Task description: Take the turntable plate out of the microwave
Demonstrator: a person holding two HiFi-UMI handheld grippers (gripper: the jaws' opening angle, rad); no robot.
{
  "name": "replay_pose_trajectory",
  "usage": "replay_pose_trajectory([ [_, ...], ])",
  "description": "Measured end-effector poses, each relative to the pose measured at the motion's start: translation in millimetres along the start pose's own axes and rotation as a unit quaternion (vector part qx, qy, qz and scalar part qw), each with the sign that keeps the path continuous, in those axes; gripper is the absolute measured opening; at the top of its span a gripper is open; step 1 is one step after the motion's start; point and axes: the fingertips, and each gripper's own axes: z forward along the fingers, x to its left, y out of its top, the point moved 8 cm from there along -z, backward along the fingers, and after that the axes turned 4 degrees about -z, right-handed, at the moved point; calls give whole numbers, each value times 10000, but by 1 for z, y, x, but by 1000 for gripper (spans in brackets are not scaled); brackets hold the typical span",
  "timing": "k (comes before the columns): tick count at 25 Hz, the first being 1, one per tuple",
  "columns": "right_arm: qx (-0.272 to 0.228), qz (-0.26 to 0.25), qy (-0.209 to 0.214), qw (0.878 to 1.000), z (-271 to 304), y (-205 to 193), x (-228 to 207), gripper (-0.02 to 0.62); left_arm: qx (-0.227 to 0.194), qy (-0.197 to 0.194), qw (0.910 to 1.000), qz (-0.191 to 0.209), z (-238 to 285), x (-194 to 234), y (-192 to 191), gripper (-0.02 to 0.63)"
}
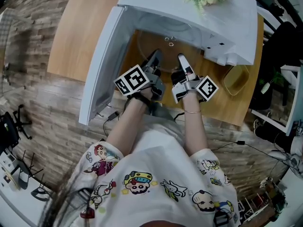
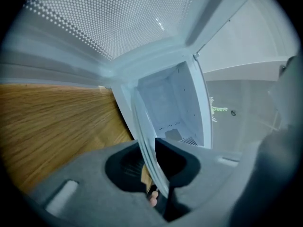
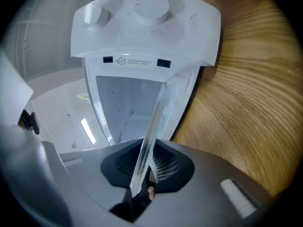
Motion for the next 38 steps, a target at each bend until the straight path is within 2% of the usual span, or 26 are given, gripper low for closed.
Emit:
replay_pose_trajectory([
  [20, 186, -188, 95, 9996, -117, -56, 41, 69, 130, -286, 9995, 89, -109, -31, -78, 55],
  [38, 386, -703, 417, 9959, -204, -100, 113, 71, 419, -689, 9966, 166, -209, -80, -124, 55],
])
